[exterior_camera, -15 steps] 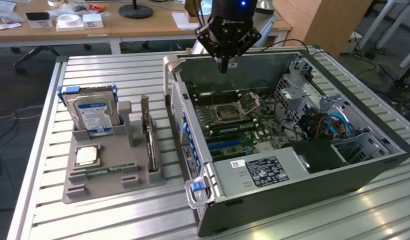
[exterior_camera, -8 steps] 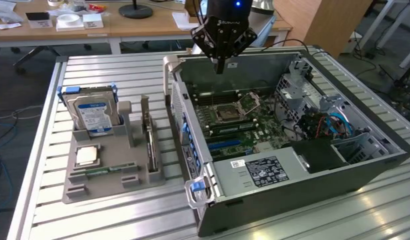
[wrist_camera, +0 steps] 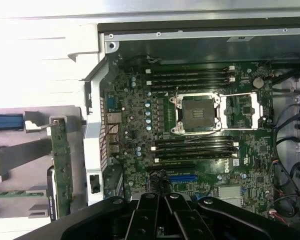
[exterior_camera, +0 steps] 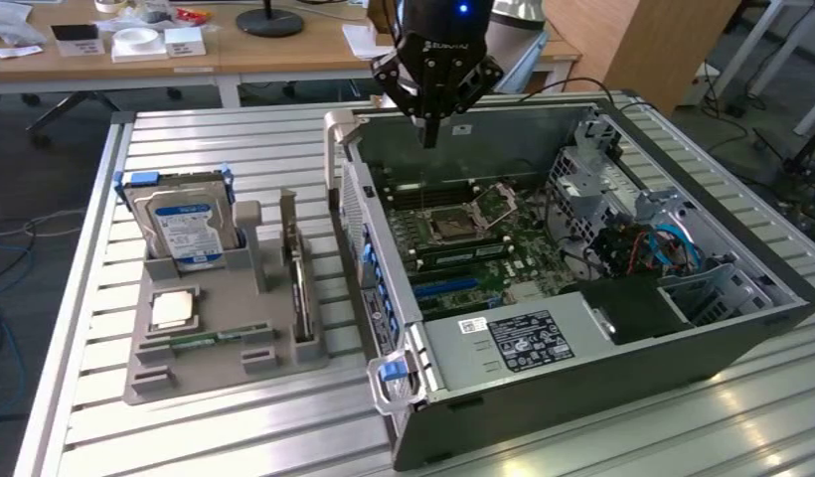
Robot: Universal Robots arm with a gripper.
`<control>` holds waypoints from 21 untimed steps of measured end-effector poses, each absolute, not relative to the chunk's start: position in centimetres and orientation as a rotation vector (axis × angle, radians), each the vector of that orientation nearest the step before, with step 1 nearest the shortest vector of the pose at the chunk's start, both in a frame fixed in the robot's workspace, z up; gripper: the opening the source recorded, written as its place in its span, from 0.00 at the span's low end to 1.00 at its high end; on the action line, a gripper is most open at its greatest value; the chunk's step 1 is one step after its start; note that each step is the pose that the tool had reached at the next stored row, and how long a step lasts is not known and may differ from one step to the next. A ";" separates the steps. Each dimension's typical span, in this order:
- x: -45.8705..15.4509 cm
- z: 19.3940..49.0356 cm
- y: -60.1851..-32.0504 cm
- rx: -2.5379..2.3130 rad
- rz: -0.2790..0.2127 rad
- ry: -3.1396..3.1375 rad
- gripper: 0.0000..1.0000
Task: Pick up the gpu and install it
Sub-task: 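Reach for the gpu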
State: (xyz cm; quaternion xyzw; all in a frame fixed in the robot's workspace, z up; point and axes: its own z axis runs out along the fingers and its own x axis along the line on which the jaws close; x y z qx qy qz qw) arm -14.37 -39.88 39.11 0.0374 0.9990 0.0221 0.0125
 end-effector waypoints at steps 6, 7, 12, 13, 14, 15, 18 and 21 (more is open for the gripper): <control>-14.9 39.0 -39.9 0.117 0.069 3.114 0.10; -15.0 39.0 -39.9 0.117 0.069 3.114 0.10; -15.4 39.0 -39.9 0.117 0.069 3.114 0.10; -15.5 39.0 -39.9 0.117 0.069 3.114 0.10; -15.6 39.0 -39.9 0.117 0.069 3.114 0.10; -15.6 39.0 -39.9 0.117 0.069 3.114 0.10; -15.8 38.9 -39.9 0.117 0.069 3.114 0.10; -16.1 38.9 -39.9 0.117 0.069 3.114 0.10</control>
